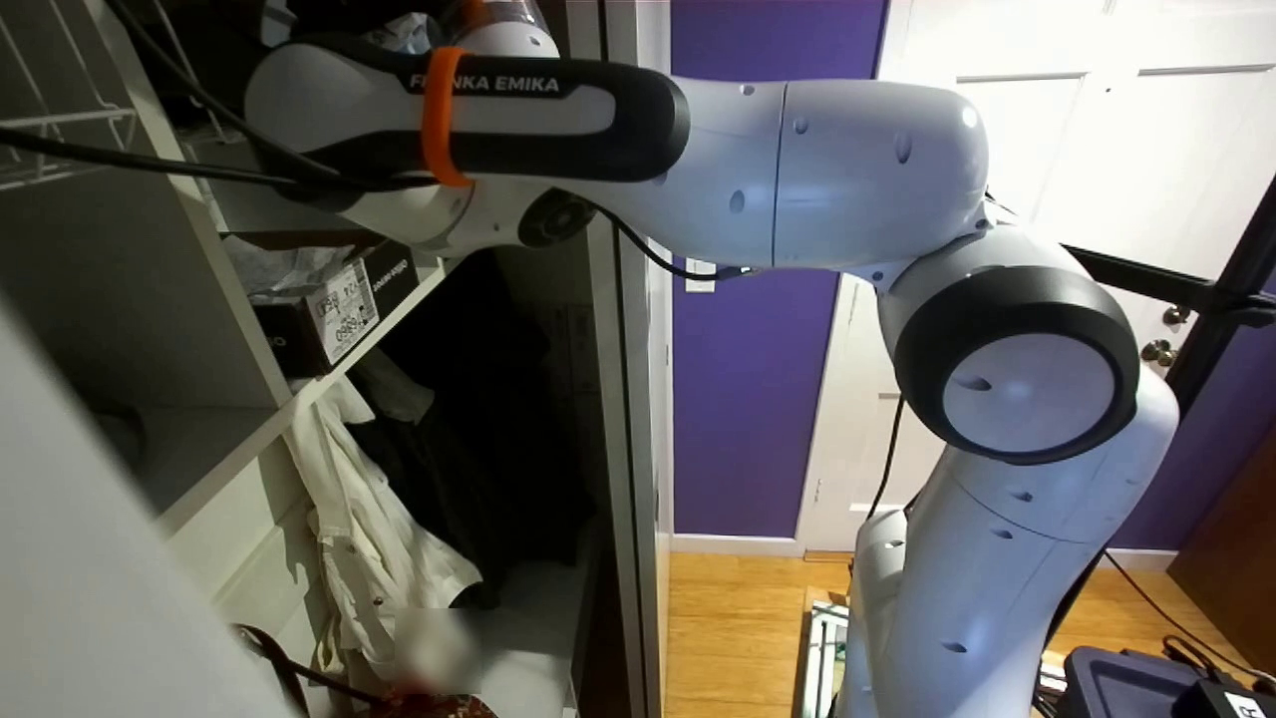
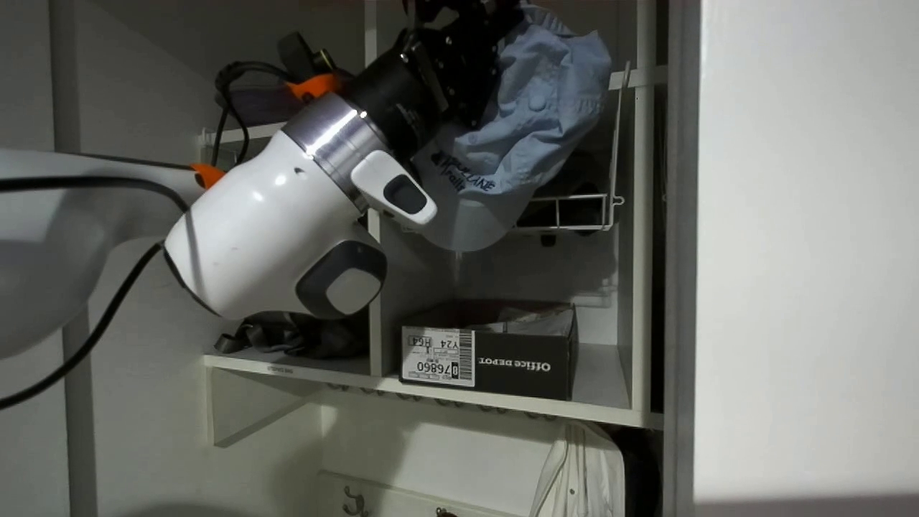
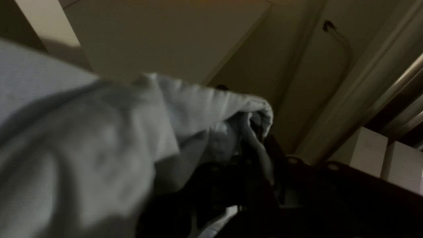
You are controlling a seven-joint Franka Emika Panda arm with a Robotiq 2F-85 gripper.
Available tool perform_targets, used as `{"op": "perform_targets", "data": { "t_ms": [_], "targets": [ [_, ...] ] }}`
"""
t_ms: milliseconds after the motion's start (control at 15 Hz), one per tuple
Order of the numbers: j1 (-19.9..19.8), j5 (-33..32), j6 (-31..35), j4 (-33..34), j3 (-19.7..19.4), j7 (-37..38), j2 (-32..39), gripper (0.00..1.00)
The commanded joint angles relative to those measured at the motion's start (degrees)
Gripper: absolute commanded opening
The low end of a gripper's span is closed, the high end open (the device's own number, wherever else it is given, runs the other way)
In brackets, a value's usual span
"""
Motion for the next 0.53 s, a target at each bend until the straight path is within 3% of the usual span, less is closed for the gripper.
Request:
{"op": "perform_targets", "data": {
  "t_ms": [0,400,467],
  "targets": [
    [-1.47,0.25,-0.20,0.32,1.38,-0.04,0.26,0.12],
    [-1.49,0.25,-0.21,0.33,1.39,-0.05,0.46,0.12],
    [-1.65,-2.31,-1.35,0.22,1.20,0.93,0.15,0.12]
  ]
}}
